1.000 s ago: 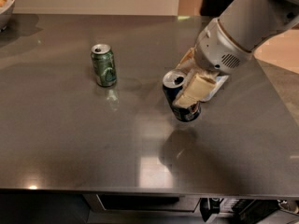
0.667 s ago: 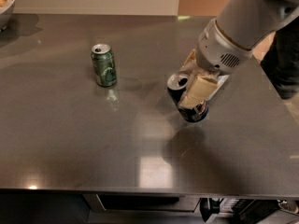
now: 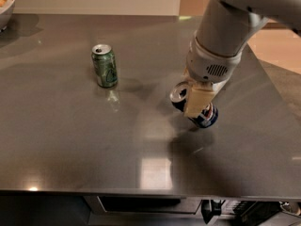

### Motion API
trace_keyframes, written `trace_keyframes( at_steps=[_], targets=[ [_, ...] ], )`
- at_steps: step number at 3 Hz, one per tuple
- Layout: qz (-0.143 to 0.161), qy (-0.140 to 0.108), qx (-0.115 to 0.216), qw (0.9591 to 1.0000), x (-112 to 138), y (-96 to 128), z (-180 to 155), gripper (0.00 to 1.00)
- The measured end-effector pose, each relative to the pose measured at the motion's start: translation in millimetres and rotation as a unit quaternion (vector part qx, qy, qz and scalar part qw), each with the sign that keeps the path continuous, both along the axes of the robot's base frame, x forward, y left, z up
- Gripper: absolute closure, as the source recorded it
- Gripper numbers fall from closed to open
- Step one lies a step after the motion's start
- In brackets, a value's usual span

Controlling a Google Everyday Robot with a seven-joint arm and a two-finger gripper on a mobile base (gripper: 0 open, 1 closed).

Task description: Knock pepsi can over

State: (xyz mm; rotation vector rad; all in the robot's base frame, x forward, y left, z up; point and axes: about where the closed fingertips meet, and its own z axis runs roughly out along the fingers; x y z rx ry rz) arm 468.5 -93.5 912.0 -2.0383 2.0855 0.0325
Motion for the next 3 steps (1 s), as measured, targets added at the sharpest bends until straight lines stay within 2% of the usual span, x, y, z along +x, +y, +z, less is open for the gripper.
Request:
trace_keyframes(
  at_steps=[1,3],
  targets=[
    [0.009,0.002,-0.049,0.9988,-2,0,-9,0.82],
    [0.029,0.007,-0.102,0.9943,-5,4,-22,0.36]
  ],
)
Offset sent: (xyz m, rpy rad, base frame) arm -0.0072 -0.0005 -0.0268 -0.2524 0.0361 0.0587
